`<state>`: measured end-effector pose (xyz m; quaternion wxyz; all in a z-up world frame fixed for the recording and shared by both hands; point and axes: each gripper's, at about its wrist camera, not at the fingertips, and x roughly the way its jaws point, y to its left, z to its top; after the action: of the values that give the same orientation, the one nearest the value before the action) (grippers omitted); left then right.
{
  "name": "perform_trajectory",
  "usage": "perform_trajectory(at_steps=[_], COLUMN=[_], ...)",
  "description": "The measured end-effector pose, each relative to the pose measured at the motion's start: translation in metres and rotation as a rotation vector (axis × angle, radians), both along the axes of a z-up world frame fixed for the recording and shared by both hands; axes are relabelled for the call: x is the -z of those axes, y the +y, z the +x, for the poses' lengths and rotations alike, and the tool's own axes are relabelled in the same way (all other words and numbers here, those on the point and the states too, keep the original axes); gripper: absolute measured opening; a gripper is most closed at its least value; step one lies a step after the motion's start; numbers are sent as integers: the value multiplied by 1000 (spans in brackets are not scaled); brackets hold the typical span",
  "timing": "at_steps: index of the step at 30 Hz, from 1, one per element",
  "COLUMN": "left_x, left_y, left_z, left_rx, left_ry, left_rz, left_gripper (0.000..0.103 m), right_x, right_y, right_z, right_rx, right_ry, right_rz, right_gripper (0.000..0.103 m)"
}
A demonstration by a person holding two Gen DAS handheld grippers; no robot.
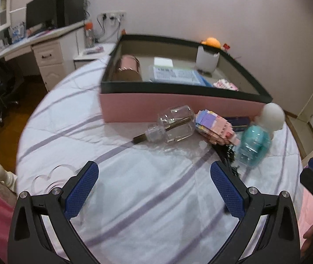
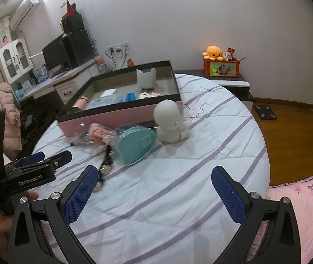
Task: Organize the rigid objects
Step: 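Grasp the clear glass bottle with the left tool while the right tool grasps the white figure head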
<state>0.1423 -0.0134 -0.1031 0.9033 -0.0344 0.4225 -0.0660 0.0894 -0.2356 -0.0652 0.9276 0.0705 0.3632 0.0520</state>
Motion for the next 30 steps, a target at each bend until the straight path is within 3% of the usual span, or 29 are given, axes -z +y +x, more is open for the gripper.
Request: perform_trajectory(at_steps=[5,15,17,20,23,25,27,30], left_x=[9,15,15,15,14,13,12,10], left_y=[-8,-9,-11,-14,-9,-6,-4,1], left_z=[27,52,53,53,52,50,47,39], left_rx=[1,-32,-20,-6,1,7,12,13], left_ry=[28,32,33,31,31,28,24,13], left_rz=[24,-17,-15,-6,-41,-60,-68,-75], left_gripper=[103,102,88,74,74,74,74,74], right_x=[9,20,22,23,24,27,33,38], right_y=[-10,-20,-21,-24,-24,-22,-19,-17], right_z=[32,75,83,91,98,105,112,113], right_rx=[29,48,46,44,33,19,3,5], right_ry=[36,75,83,85,93,110,129,128], right_rz=[8,19,30,62,95,98,99,86], right_gripper=[103,103,103,101,90,69,61,58])
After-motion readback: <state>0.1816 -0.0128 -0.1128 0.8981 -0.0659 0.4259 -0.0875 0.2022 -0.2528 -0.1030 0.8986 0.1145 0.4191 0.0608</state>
